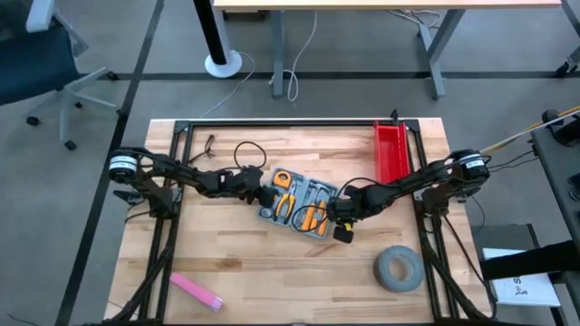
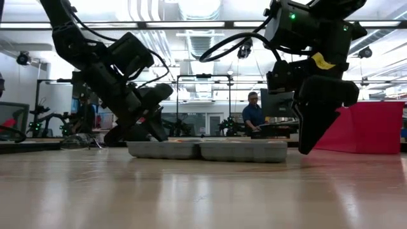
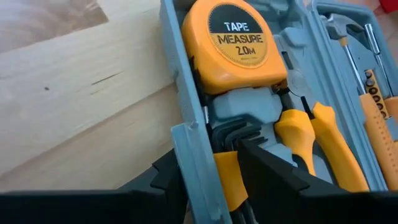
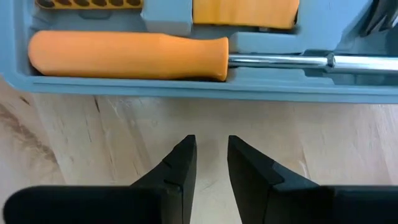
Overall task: Prefit tool cases
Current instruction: Close the gray pre-fit tool case
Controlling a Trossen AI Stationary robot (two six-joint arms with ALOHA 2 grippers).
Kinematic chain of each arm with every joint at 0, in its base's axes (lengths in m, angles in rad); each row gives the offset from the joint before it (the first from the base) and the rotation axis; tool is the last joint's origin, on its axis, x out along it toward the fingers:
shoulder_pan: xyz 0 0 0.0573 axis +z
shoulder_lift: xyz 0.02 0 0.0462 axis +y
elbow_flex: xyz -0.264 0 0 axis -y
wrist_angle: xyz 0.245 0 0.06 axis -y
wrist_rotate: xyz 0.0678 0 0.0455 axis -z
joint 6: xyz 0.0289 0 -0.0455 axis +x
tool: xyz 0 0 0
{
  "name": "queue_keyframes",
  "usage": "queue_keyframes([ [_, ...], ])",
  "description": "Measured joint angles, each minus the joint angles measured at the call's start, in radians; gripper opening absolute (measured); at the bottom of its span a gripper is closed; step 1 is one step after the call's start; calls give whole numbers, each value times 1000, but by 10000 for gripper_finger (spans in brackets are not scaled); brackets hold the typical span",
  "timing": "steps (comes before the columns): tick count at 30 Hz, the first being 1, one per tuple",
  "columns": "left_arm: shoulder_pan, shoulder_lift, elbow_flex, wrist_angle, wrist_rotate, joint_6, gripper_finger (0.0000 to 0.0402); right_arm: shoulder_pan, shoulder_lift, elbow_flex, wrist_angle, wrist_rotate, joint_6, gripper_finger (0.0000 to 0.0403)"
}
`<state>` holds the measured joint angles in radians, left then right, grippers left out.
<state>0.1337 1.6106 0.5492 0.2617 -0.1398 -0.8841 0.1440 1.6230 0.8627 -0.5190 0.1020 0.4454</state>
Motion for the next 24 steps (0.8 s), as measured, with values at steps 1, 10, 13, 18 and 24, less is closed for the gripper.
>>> queue_keyframes([
  [1,0,1,0,2,0,0,130,0,0,0,0,0,0,69],
  [10,0,-10,1,7,-4,63,40,0,0,0,1,0,0,53],
  [13,0,-10,5,7,-7,71,13,0,0,-15,4,0,17,53],
  [18,-1,-9,21,-6,9,121,9,6,-15,-55,17,3,62,60],
  [24,0,-7,49,-23,27,137,6,27,-36,-71,60,-41,61,57],
])
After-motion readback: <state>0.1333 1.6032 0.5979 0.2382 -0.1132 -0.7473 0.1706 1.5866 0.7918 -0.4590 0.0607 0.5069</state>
